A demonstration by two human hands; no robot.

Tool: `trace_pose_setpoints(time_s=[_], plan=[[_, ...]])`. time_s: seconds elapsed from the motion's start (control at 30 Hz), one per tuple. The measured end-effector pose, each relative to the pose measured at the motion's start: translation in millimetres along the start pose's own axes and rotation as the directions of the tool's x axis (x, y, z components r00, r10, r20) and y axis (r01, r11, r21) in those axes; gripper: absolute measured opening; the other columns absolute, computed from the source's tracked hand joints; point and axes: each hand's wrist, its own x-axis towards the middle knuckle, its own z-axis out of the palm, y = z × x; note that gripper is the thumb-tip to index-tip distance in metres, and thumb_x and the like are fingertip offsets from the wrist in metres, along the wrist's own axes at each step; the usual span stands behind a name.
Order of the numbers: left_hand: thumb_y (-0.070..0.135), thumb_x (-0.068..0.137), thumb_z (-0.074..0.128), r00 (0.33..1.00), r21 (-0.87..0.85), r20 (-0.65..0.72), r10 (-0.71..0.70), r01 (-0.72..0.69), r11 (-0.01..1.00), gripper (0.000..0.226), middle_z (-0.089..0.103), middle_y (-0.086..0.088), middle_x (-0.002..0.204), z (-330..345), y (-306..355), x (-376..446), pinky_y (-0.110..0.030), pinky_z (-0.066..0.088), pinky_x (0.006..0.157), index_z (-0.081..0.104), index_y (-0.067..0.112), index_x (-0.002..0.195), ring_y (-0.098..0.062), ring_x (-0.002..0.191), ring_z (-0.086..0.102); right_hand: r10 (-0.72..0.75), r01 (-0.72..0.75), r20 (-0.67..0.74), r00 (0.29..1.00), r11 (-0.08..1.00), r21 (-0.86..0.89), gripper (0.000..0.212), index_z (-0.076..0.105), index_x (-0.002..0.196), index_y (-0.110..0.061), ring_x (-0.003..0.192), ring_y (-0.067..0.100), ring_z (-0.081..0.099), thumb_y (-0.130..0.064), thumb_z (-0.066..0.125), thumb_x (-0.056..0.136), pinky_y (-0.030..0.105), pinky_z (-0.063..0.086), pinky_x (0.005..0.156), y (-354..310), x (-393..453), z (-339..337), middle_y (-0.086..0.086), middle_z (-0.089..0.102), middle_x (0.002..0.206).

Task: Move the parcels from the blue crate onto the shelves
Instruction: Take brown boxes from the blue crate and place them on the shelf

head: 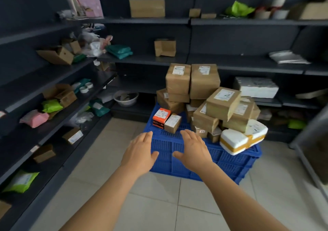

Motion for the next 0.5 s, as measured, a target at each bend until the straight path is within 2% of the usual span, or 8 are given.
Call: trace_pose_setpoints(time_s=[0.17, 0.37, 0.5], plan=[[0.038, 0.096, 0.05, 0.997, 0.013, -0.001, 0.081, -0.081, 0.997, 0.072, 0.021, 0.0, 0.158, 3.2, 39.0, 46.4, -0.032, 0.021, 0.117, 0.013, 0.016, 0.153, -0.02, 0.144, 0.022, 0.056, -0.054, -0.075, 0.996, 0.998, 0.029, 0.079, 0.017, 0.152, -0.019, 0.147, 0.019, 0.012, -0.043, 0.061, 0.09, 0.036, 0.016, 0.12, 37.7, 22.2, -30.5, -0.002, 0.017, 0.159], [0.04, 0.094, 0.054, 0.99, -0.02, 0.001, 0.142, -0.142, 0.99, 0.071, 0.031, 0.0, 0.152, 8.8, 66.4, 108.9, -0.034, 0.031, 0.111, 0.019, 0.017, 0.152, -0.021, 0.137, 0.033, 0.111, -0.106, -0.147, 0.983, 0.993, 0.046, 0.078, 0.02, 0.151, -0.017, 0.145, 0.019, 0.016, -0.043, 0.061, 0.09, 0.033, 0.017, 0.118, 68.7, 58.4, -58.4, -0.001, 0.02, 0.158], [0.04, 0.095, 0.052, 0.978, -0.062, 0.026, 0.206, -0.204, 0.977, 0.071, 0.028, 0.001, 0.155, 18.8, 76.8, 157.9, -0.034, 0.029, 0.113, 0.017, 0.017, 0.153, -0.019, 0.14, 0.028, 0.18, -0.172, -0.164, 0.97, 0.983, 0.066, 0.076, 0.021, 0.151, -0.018, 0.145, 0.018, 0.017, -0.042, 0.06, 0.091, 0.035, 0.018, 0.119, 86.5, 89.8, -68.4, -0.003, 0.022, 0.157]])
